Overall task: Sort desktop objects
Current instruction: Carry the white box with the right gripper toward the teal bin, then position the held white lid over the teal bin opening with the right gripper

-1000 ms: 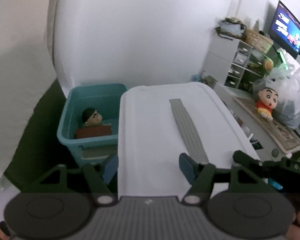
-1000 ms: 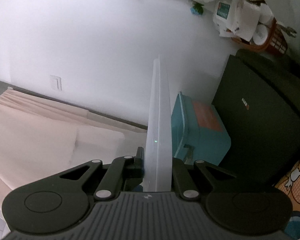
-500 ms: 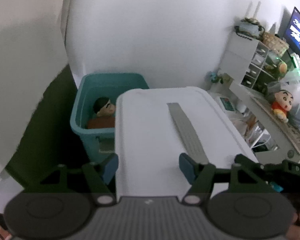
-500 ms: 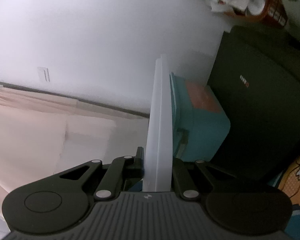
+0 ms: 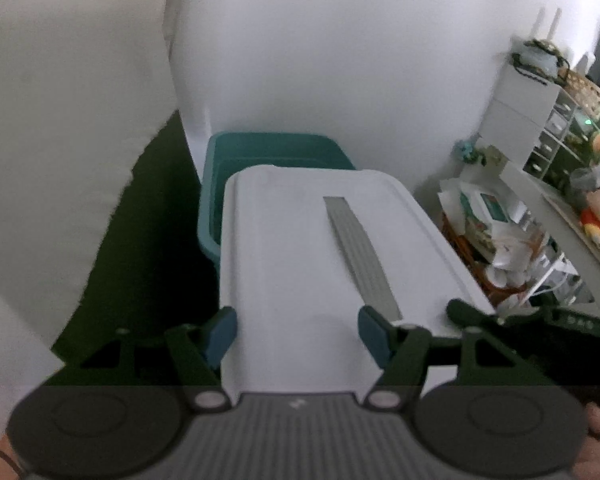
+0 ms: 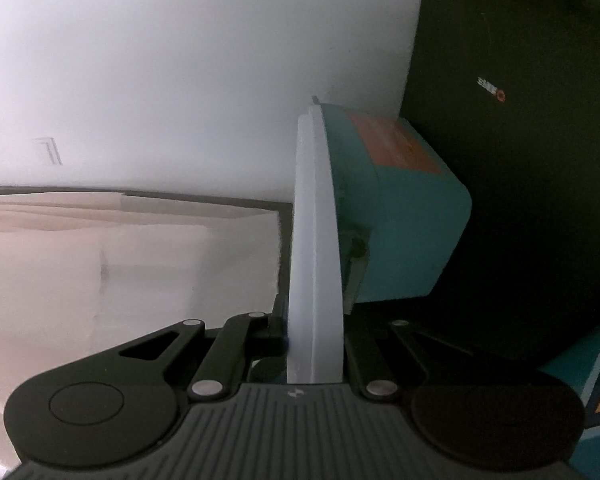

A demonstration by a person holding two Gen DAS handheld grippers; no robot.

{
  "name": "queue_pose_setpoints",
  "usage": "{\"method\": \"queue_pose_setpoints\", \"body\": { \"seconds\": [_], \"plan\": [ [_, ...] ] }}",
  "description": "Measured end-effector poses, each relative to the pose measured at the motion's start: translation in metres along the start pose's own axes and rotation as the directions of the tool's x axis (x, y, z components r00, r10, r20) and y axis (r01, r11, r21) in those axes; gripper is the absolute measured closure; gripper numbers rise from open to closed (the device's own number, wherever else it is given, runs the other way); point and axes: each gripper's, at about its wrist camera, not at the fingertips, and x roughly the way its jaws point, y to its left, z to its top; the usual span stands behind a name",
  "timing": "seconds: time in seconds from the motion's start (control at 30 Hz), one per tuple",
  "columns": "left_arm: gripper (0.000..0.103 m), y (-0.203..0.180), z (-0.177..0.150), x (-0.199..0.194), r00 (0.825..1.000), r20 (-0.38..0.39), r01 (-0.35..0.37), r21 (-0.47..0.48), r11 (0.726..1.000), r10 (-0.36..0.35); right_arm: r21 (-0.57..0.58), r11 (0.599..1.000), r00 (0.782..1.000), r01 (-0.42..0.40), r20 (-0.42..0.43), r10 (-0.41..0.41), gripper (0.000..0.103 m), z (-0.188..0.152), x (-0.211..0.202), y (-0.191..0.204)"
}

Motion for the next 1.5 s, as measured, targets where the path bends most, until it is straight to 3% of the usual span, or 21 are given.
{"method": "queue_pose_setpoints", "body": {
  "seconds": [0.17,0.8,0.9,0.97,1.1,1.17,1.23,1.5],
  "plan": [
    [0.033,0.007,0.001,-0.001,1.0,0.001,-0.016,-0.006,1.0,0.016,0.045,0.998,0.999,0.045,0.02,-0.046,0.09,-0.001,0.012,-0.007],
    [0.033,0.025,-0.002,0.008,0.998,-0.027,-0.058,-0.012,0.998,0.058,0.18,0.982,0.996,0.049,0.063,-0.062,0.082,0.011,0.054,-0.02],
    [0.033,0.027,-0.003,0.01,0.998,-0.03,-0.058,-0.014,0.998,0.057,0.178,0.982,0.995,0.059,0.074,-0.073,0.076,0.011,0.057,-0.022],
    [0.033,0.028,-0.003,0.012,0.998,-0.03,-0.056,-0.015,0.998,0.056,0.171,0.983,0.993,0.073,0.078,-0.087,0.057,0.011,0.057,-0.023],
    [0.033,0.027,0.0,0.012,0.998,-0.027,-0.054,-0.019,0.998,0.053,0.152,0.988,0.995,0.041,0.083,-0.054,0.048,0.014,0.057,-0.023],
    [0.033,0.024,0.001,0.013,0.998,-0.026,-0.052,-0.008,0.999,0.052,0.147,0.989,0.995,0.027,0.087,-0.04,0.03,0.016,0.057,-0.022],
    [0.033,0.021,0.003,0.014,0.998,-0.026,-0.051,0.002,0.999,0.051,0.129,0.991,0.995,0.023,0.097,-0.036,0.021,0.017,0.057,-0.021],
    [0.033,0.009,0.013,0.003,0.999,-0.004,-0.036,0.015,0.999,0.036,0.052,0.997,0.993,0.056,0.103,-0.061,0.013,0.01,0.052,-0.011]
  ]
}}
